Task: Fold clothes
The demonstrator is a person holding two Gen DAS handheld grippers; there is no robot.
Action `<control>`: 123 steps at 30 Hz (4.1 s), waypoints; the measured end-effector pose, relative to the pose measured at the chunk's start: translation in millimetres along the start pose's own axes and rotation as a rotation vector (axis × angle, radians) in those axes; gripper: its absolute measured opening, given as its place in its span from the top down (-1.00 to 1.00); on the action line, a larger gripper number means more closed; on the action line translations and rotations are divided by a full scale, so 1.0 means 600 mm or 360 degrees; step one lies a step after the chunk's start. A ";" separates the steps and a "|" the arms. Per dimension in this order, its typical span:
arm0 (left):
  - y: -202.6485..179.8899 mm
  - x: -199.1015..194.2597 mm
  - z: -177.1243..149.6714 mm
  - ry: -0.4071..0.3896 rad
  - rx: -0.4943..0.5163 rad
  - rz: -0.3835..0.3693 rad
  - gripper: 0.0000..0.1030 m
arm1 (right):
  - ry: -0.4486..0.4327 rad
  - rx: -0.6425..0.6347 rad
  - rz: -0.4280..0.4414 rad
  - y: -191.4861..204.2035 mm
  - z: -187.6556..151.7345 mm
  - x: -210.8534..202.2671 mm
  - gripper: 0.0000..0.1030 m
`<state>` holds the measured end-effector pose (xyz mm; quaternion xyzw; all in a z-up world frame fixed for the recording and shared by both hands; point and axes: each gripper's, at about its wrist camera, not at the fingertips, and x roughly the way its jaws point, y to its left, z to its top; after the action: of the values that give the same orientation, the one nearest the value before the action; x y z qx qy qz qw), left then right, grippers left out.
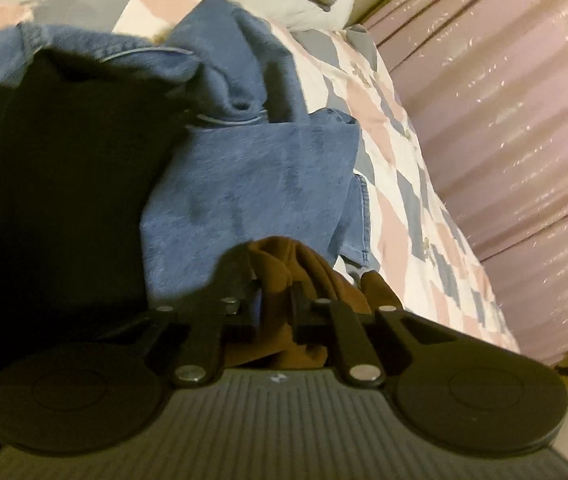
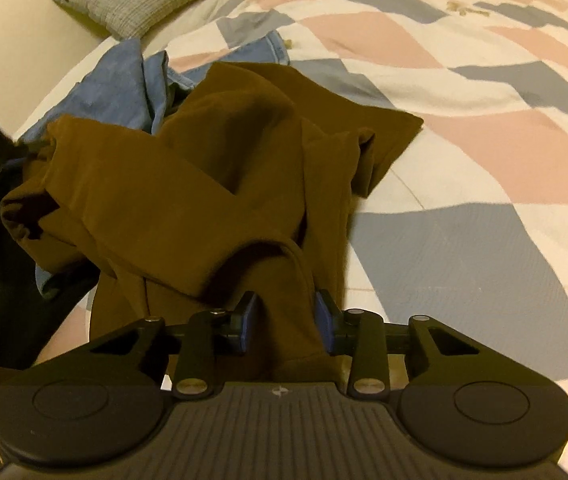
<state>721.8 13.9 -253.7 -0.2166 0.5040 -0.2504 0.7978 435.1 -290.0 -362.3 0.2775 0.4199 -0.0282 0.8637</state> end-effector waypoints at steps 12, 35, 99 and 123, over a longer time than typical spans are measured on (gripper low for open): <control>-0.118 -0.069 -0.056 -0.0222 0.0738 0.0262 0.89 | -0.0265 -0.0144 -0.0301 0.056 -0.001 -0.106 0.93; -0.562 -0.643 -0.467 -0.0981 0.1687 -0.0282 0.89 | -0.1828 -0.0857 -0.1254 0.169 -0.159 -0.919 0.97; -0.223 -0.100 -0.370 0.0097 0.1023 0.0474 0.87 | -0.0170 0.1038 -0.1246 -0.225 -0.571 -0.791 -0.10; -0.285 -0.146 -0.865 0.0915 0.1093 0.0008 0.70 | 0.0378 0.0110 -0.1239 -0.303 -0.680 -0.775 0.94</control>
<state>185.2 -114.0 -297.4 0.1406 0.5933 -0.4512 0.6516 -206.0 -324.3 -301.9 0.1282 0.5893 -0.3348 0.7240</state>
